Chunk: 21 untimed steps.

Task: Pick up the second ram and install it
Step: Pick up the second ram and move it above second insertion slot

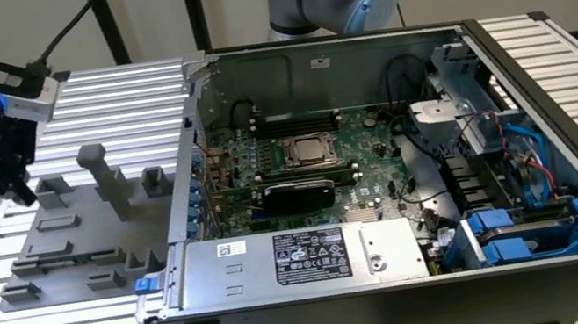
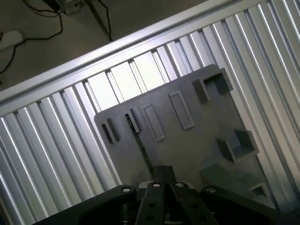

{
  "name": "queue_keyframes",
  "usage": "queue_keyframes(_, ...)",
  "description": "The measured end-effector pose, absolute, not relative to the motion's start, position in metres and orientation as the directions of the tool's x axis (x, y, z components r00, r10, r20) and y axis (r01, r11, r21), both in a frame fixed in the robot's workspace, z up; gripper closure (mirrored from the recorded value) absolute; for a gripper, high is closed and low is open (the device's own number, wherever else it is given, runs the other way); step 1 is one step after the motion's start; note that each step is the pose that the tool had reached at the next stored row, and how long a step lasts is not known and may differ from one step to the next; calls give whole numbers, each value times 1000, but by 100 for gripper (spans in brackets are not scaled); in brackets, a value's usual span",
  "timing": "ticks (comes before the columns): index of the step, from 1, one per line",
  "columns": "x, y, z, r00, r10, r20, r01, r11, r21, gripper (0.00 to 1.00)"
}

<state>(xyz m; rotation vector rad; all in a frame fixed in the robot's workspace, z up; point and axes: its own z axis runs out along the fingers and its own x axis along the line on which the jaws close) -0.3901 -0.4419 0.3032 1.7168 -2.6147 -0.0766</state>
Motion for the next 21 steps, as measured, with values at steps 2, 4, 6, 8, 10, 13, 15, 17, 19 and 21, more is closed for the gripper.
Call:
queue_keyframes(2, -390, -442, 302, -365, -931, -15, -930, 364, 48, 100)
queue_keyframes(4, -390, -442, 301, -330, -944, -15, -943, 329, 47, 100)
queue_keyframes(6, -390, -442, 300, -296, -955, -14, -954, 295, 47, 100)
queue_keyframes(8, -390, -442, 299, -261, -965, -13, -964, 260, 47, 100)
queue_keyframes(10, -390, -442, 298, -226, -974, -12, -973, 225, 47, 100)
queue_keyframes(13, -390, -442, 297, -172, -985, -11, -984, 172, 46, 100)
queue_keyframes(15, -390, -442, 295, -138, -990, -11, -990, 137, 45, 100)
queue_keyframes(17, -390, -442, 294, -110, -994, -10, -993, 110, 42, 100)
queue_keyframes(19, -390, -442, 293, -91, -996, -10, -995, 90, 38, 100)
queue_keyframes(21, -390, -442, 292, -81, -997, -10, -996, 81, 30, 100)
